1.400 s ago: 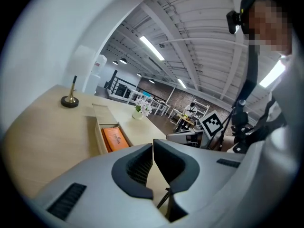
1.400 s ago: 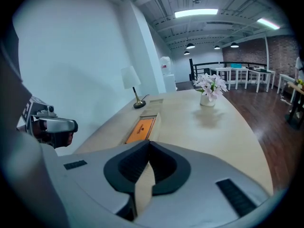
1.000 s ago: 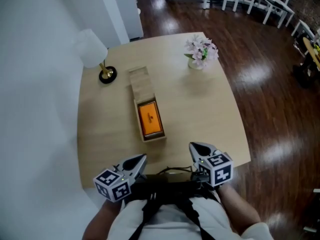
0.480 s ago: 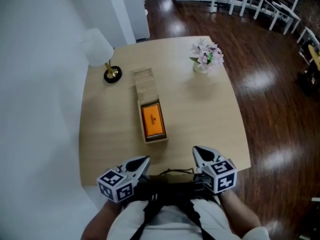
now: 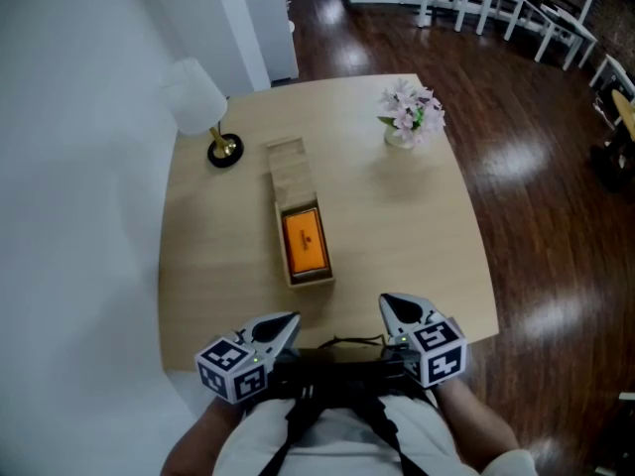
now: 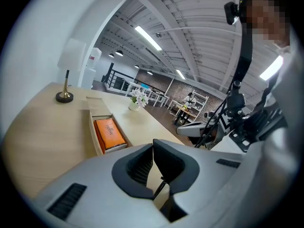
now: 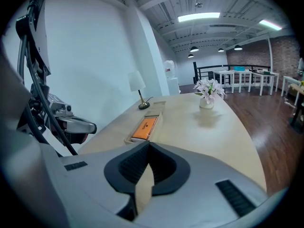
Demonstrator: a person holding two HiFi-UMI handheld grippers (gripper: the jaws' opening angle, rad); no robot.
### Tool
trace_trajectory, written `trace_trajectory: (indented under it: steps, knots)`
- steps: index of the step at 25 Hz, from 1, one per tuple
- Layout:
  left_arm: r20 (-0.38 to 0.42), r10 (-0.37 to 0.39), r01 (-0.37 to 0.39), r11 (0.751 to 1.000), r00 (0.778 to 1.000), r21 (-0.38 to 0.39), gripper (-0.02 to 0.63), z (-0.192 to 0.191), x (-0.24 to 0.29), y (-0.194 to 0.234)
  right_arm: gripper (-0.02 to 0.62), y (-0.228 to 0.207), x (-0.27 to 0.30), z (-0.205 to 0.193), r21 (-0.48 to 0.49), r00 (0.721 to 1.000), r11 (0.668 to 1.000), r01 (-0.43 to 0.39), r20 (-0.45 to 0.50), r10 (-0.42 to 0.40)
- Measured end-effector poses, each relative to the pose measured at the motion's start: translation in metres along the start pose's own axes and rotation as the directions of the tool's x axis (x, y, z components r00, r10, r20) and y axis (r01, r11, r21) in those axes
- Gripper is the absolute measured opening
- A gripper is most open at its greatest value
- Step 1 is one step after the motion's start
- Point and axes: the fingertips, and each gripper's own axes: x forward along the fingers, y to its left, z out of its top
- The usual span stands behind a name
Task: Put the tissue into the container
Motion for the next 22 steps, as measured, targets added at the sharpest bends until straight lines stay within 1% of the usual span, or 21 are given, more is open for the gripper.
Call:
trace_trajectory:
  steps: [9, 16, 22]
  knots:
    - [0.007, 0.012, -0.012, 1.000, 1.000, 0.001, 0.000, 0.003, -0.002, 0.008, 0.000, 0.001, 0.005, 0.006, -0.035, 1.000, 0.999, 0.018, 0.005, -0.018]
    - [0.035, 0.039, -0.037, 0.998, 0.999, -0.058, 0.000, 0.009, -0.006, 0.027, 0.000, -0.008, 0.010, 0.007, -0.014, 1.000, 1.000, 0.023, -0.004, -0.023]
    - [0.040, 0.056, -0.054, 0.997, 0.998, -0.049, 0.000, 0.023, 0.002, 0.043, 0.000, -0.021, 0.020, 0.018, 0.000, 0.999, 0.999, 0.042, 0.002, -0.042]
